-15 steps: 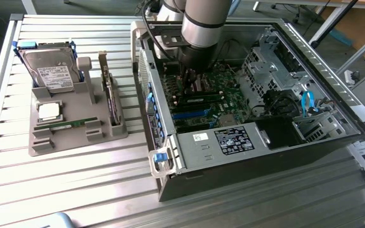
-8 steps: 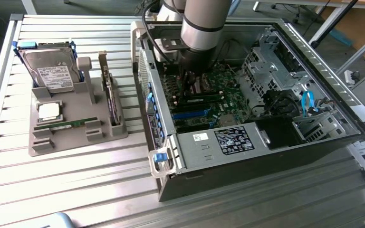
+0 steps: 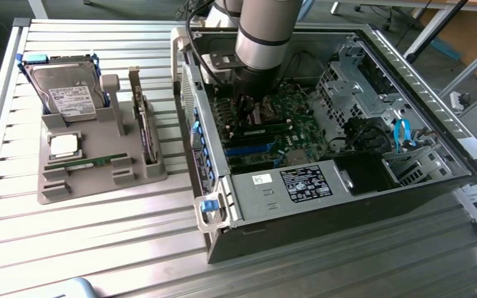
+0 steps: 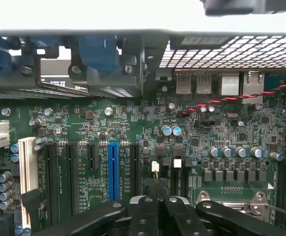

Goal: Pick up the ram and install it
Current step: 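Press down the ram until it locks into place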

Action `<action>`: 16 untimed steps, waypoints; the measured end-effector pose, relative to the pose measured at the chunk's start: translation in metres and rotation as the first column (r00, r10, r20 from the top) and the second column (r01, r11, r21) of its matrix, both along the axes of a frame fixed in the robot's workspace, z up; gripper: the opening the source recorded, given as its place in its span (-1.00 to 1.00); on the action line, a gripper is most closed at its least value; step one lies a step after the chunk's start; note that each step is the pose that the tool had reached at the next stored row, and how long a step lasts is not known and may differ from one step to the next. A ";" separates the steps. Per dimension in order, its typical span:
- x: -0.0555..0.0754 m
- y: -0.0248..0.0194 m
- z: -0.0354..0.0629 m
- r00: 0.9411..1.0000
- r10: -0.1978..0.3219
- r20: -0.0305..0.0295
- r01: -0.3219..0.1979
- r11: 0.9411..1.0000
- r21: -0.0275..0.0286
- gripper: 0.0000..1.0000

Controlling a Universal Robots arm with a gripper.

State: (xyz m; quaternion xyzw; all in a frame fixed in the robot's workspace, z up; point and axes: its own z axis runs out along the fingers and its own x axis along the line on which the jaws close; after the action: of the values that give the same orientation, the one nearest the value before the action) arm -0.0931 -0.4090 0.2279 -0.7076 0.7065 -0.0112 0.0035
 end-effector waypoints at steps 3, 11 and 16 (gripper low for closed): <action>0.000 0.0001 0.0001 1.000 0.000 0.001 0.000 1.000 0.001 -0.79; 0.000 0.0001 0.0198 1.000 0.000 0.005 0.000 1.000 0.001 -0.79; 0.000 0.0001 0.0342 1.000 0.000 0.006 0.000 1.000 0.000 -0.79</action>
State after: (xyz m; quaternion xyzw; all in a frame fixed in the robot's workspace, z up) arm -0.0931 -0.4089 0.2621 -0.7076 0.7065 -0.0133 0.0056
